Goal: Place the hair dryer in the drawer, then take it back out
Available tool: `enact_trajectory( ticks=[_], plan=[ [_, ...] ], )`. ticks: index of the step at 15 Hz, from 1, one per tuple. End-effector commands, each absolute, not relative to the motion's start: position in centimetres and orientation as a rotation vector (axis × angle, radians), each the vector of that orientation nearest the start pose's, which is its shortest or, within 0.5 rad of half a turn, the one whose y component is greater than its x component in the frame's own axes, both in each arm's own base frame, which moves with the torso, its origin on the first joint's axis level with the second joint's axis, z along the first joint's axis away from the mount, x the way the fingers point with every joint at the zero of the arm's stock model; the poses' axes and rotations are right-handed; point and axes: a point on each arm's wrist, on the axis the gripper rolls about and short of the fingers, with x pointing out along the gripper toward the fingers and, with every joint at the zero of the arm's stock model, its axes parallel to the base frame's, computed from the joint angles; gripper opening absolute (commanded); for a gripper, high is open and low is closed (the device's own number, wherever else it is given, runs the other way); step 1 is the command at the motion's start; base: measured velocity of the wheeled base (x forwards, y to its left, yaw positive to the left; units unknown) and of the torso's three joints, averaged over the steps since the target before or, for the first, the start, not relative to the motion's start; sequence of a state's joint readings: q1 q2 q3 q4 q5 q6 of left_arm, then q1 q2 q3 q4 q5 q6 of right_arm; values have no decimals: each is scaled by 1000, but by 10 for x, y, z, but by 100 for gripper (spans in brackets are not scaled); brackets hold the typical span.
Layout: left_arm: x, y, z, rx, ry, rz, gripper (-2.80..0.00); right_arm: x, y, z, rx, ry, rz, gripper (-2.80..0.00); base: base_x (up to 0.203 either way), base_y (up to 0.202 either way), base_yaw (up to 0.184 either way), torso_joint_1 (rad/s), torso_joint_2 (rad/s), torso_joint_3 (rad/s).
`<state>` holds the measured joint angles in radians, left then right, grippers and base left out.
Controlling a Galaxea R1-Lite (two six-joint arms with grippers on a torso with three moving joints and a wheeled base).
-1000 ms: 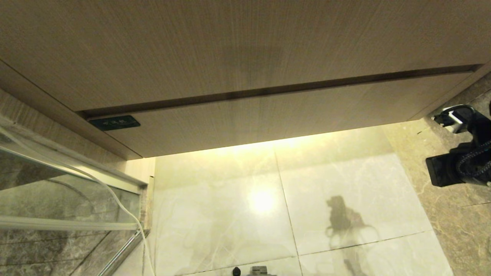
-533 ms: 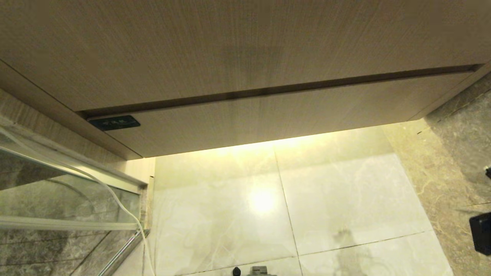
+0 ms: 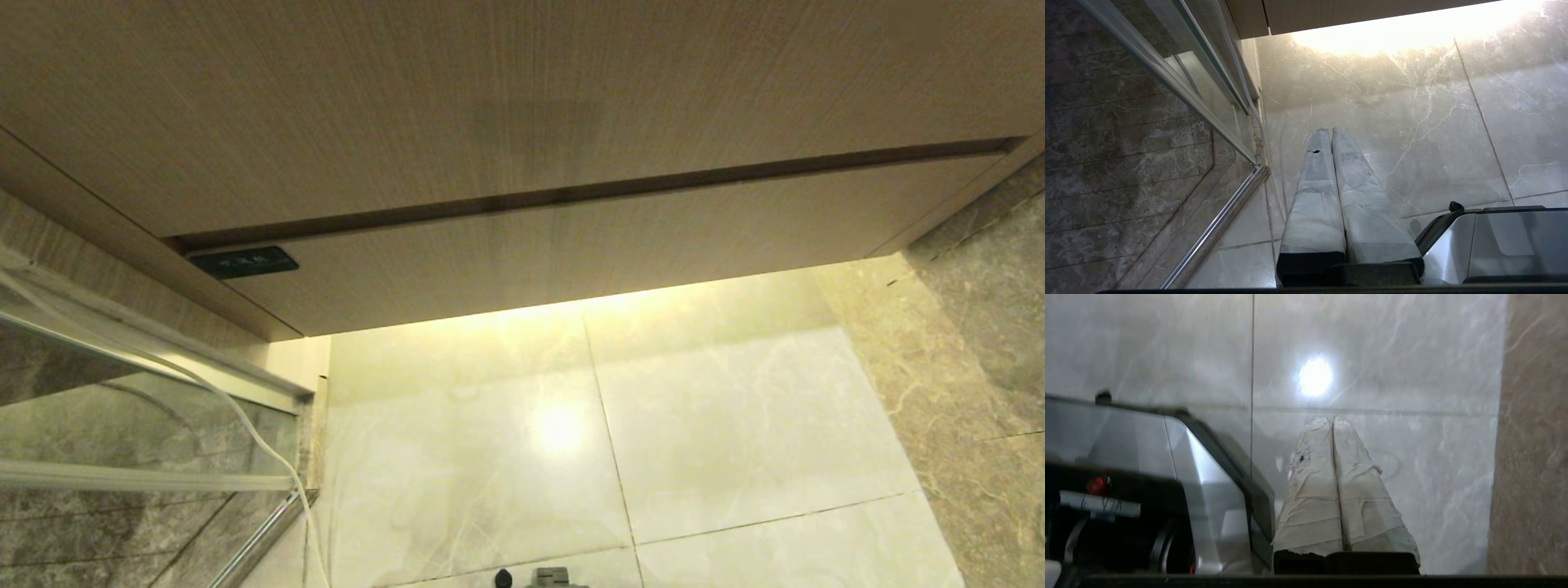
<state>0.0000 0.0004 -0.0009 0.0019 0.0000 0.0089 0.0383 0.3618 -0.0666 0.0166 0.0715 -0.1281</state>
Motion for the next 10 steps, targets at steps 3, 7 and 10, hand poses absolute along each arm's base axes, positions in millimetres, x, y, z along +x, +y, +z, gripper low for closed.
enact_trajectory(
  ticks=[3, 7, 10],
  plan=[
    [-23, 0, 76, 9, 0, 0, -280, -24, 1, 85, -106, -30, 50, -280, 0, 0, 0, 0, 0, 0],
    [-23, 0, 75, 9, 2, 0, -280, -23, 0, 77, -63, -23, 14, -280, 0, 0, 0, 0, 0, 0],
    [-23, 0, 75, 9, 3, 0, -280, -23, 0, 77, -48, -22, 12, -280, 0, 0, 0, 0, 0, 0]
  ],
)
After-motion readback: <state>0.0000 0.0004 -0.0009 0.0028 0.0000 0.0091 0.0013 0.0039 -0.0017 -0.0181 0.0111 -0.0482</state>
